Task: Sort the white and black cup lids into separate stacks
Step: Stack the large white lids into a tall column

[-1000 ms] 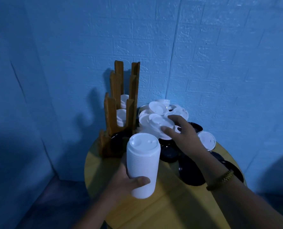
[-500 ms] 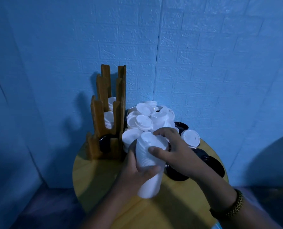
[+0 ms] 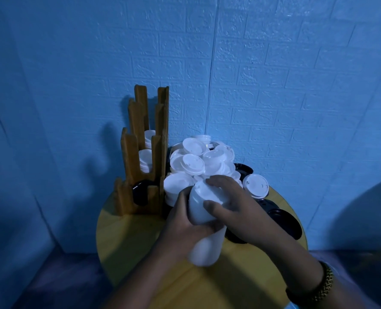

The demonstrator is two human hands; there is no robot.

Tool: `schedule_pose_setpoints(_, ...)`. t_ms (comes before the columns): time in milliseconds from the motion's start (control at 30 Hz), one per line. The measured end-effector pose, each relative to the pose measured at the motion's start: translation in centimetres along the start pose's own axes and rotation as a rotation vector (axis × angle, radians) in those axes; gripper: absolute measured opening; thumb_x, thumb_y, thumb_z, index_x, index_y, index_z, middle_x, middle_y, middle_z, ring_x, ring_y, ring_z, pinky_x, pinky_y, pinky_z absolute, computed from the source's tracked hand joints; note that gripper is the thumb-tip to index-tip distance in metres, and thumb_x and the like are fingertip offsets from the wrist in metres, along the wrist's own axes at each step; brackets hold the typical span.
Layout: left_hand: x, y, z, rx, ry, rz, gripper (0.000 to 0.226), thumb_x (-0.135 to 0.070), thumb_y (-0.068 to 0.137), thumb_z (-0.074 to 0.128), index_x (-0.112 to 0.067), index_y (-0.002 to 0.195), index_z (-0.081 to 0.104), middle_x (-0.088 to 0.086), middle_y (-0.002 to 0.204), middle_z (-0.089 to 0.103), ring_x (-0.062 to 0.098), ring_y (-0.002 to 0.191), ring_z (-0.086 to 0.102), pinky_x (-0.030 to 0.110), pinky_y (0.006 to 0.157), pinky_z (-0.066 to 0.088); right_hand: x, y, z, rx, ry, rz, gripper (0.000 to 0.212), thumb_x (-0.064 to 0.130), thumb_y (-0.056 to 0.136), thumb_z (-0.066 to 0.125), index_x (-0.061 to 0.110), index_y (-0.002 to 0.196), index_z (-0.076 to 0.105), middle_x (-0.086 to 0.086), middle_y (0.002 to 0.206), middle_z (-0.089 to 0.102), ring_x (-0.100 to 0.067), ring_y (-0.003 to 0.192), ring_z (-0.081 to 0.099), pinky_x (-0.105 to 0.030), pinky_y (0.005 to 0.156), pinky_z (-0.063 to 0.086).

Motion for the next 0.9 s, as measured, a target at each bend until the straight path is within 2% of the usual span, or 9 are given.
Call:
schedule_pose_setpoints(167,-0.4,-0.6,0.4,-0.135,0.102,0.013,0.095,-0.056,0.055,0.088,-0.052,0.138,0.042,-0.023,0.133,0.060,0.001,0.123,0.058,0.038,0.097,0.056,-0.2,-0.3,0.2,-0.142,-0.014,-0.028,0.050,0.048,0.086,0.070,0.035,0.130,0.051,0.024,0.128,0.051,0.010,0.118,0.046,-0.005,0.088,0.036)
schedule_pose_setpoints(267,-0.5,0.0,0.4,0.129,0.071,-0.018,0.088,-0.037,0.070,0.091,-0.055,0.139,0.041,-0.026,0.132,0.061,0.000,0.123,0.060,0.030,0.094,0.057,-1.7,-0.9,-0.1,-0.120,0.158,0.038,0.073,0.060,0.076,0.075,0.041,0.139,0.042,0.027,0.132,0.050,0.010,0.120,0.048,-0.014,0.092,0.044)
schedule_pose_setpoints(333,-0.8,0.0,-0.5,0.348,0.003,-0.038,0.088,-0.027,0.075,0.085,-0.046,0.148,0.038,-0.019,0.143,0.058,0.006,0.133,0.055,0.038,0.104,0.053,-2.8,-1.8,0.2,-0.084,0.304,0.077,0.086,0.059,0.071,0.081,0.048,0.141,0.033,0.032,0.133,0.050,0.009,0.123,0.049,-0.018,0.096,0.047)
schedule_pose_setpoints(433,-0.3,0.9,-2.2,0.390,0.033,-0.072,0.082,-0.023,0.072,0.070,-0.045,0.147,0.045,-0.016,0.149,0.054,0.010,0.141,0.047,0.050,0.117,0.040,-3.7,-2.8,2.0,-0.049,0.339,0.093,0.094,0.045,0.069,0.089,0.046,0.143,0.031,0.026,0.136,0.053,0.003,0.128,0.050,-0.029,0.102,0.046)
schedule_pose_setpoints(533,1.0,0.8,-1.6,0.424,0.234,-0.122,0.076,-0.027,0.075,0.065,-0.061,0.140,0.045,-0.025,0.143,0.056,0.003,0.137,0.049,0.047,0.116,0.041,-4.3,-3.0,2.3,-0.107,0.361,0.118,0.095,0.043,0.068,0.089,0.038,0.145,0.035,0.020,0.137,0.055,-0.001,0.128,0.051,-0.040,0.105,0.047)
schedule_pose_setpoints(600,1.3,1.1,-1.4,0.390,0.283,-0.124,0.069,-0.020,0.082,0.061,-0.059,0.138,0.049,-0.024,0.140,0.059,0.003,0.136,0.050,0.040,0.113,0.044,-4.4,-3.3,2.0,-0.112,0.339,0.116,0.089,0.043,0.068,0.088,0.039,0.142,0.038,0.021,0.134,0.056,0.000,0.125,0.053,-0.040,0.103,0.048)
schedule_pose_setpoints(700,-0.3,2.3,-3.3,0.121,0.453,-0.062,0.053,-0.001,0.098,0.052,-0.041,0.132,0.059,-0.018,0.132,0.064,0.007,0.130,0.055,0.027,0.102,0.051,-4.8,-3.9,1.6,-0.104,0.313,0.116,0.085,0.038,0.071,0.089,0.040,0.140,0.040,0.023,0.130,0.058,0.002,0.122,0.054,-0.036,0.101,0.049)
schedule_pose_setpoints(800,-1.2,3.8,-3.6,-0.002,0.855,0.045,0.051,-0.010,0.103,0.052,-0.026,0.151,0.046,-0.006,0.154,0.048,0.018,0.135,0.050,0.033,0.103,0.047,-5.0,-4.0,1.5,-0.097,0.320,0.124,0.083,0.035,0.073,0.088,0.040,0.141,0.040,0.025,0.130,0.058,0.003,0.122,0.054,-0.033,0.101,0.048)
schedule_pose_setpoints(900,0.5,5.1,-2.9,0.043,1.014,-0.050,0.047,-0.016,0.106,0.047,-0.019,0.152,0.040,0.001,0.157,0.043,0.026,0.133,0.052,0.038,0.101,0.048,-4.9,-4.0,1.5,-0.102,0.321,0.125,0.084,0.037,0.072,0.087,0.041,0.141,0.039,0.026,0.130,0.057,0.003,0.122,0.053,-0.032,0.101,0.048)
Point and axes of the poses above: each hand's wrist, its own y-axis towards the middle knuckle, its own z-axis out of the palm, x = y × z, the point moved 8 cm from there along y, towards the middle knuckle
